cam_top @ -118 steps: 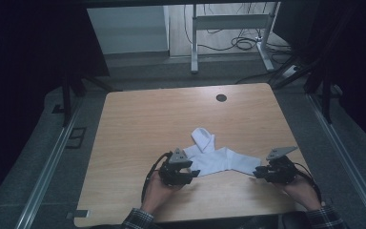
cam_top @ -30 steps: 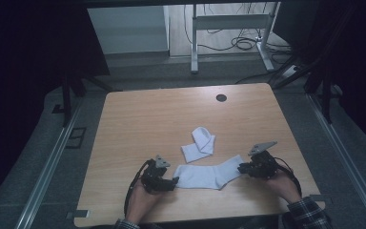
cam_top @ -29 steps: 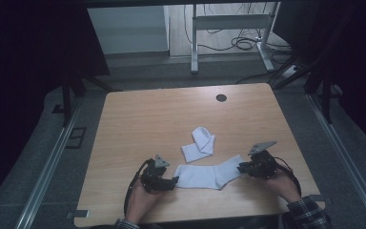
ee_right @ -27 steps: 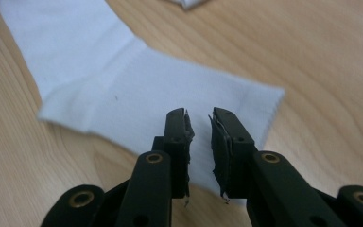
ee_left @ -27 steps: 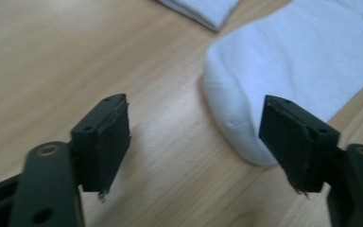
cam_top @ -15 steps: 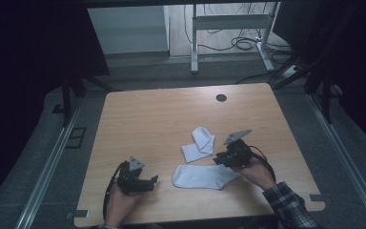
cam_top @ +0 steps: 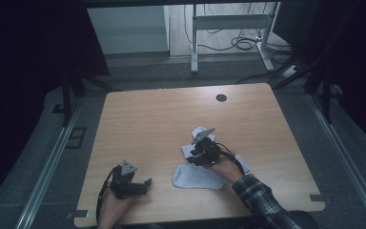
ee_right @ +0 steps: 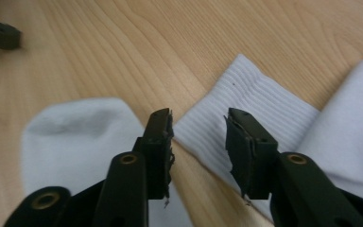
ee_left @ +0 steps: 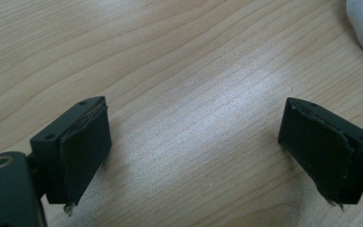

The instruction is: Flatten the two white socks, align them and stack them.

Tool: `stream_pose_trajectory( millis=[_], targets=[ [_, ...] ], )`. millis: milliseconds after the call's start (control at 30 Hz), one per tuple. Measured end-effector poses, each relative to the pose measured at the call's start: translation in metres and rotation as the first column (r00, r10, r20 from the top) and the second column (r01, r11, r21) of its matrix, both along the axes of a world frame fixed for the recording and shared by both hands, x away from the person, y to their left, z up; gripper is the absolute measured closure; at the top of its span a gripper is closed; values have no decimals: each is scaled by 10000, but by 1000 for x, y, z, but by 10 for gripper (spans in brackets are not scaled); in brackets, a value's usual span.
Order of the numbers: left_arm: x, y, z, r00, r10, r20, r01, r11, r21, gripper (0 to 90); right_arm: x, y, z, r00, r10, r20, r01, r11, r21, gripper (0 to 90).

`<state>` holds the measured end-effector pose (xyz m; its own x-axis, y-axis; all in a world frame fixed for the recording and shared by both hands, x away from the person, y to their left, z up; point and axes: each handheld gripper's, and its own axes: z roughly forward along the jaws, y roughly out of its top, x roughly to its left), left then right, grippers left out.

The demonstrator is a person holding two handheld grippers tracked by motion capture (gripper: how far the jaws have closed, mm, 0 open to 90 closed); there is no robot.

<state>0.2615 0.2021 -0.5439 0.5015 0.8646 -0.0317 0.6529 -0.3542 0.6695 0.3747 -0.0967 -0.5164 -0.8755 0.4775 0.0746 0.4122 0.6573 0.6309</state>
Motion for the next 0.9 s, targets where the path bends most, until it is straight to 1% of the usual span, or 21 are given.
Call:
stream_pose_trajectory(
  millis=[33,67,100,133,200,300,333,367,400,467,533,633,667,700,733,767,800,833,900],
  targets=[
    [0,0,0,10000,-10,13,10,10000,-12,101,1,3,-3,10000,21,35,-21,9998,-189,574],
    [0,0,0,10000,-15,24,15,10000,-20,100,1,6,-7,9998,87,164,-79,9989,-470,576],
    [0,0,-1,10000,-18,45,18,10000,-33,100,0,7,-9,9986,73,515,-48,9988,-478,597],
    [0,0,-1,10000,-18,57,18,10000,-40,100,0,8,-10,9977,-11,680,41,9990,-447,665],
    [1,-1,-1,10000,-36,74,36,10000,-31,100,3,9,-10,9971,-382,657,413,9980,-475,791],
    [1,-1,-1,10000,-48,78,49,10000,-35,100,8,12,-7,9970,-645,422,669,9961,-570,821],
    [1,-1,-1,10000,-53,81,54,10000,-39,100,9,13,-6,9967,-641,501,672,9957,-632,822],
    [1,-1,-1,9999,-57,83,57,10000,-45,100,10,14,-3,9964,-671,510,697,9963,-502,821],
    [1,-1,-1,9999,-62,88,62,10000,-45,100,12,15,2,9963,-734,438,744,9970,-217,821],
    [2,-2,-1,9999,-67,89,67,10000,-57,100,16,19,13,9963,-795,315,786,9966,263,821],
    [2,-2,-1,9999,-70,88,70,10000,-43,100,18,24,26,9961,-787,399,763,9954,571,820],
    [2,-2,-1,9999,-69,103,69,10000,-71,100,20,34,56,9956,-679,644,596,9907,1222,820],
    [2,-2,-1,9999,-68,100,68,10000,-68,100,20,37,68,9951,-653,741,535,9871,1511,820],
    [2,-2,-1,9999,-68,99,69,10000,-51,100,20,39,82,9936,-658,918,483,9823,1811,820],
    [2,-1,-1,9999,-64,97,64,10000,-39,101,19,40,91,9921,-689,1046,467,9784,2014,821],
    [2,-2,-1,9999,-41,135,42,10000,-87,101,19,40,103,9909,-728,1135,445,9711,2343,820],
    [2,-2,-1,9999,-35,142,37,9999,-99,101,18,38,114,9897,-785,1196,441,9628,2666,820],
    [2,-2,-1,9999,-31,140,33,9999,-100,102,18,35,125,9881,-861,1276,461,9564,2883,819],
    [1,-2,-1,9999,-25,137,26,10000,-95,102,18,25,141,9829,-1124,1456,610,9459,3187,818]
  ],
)
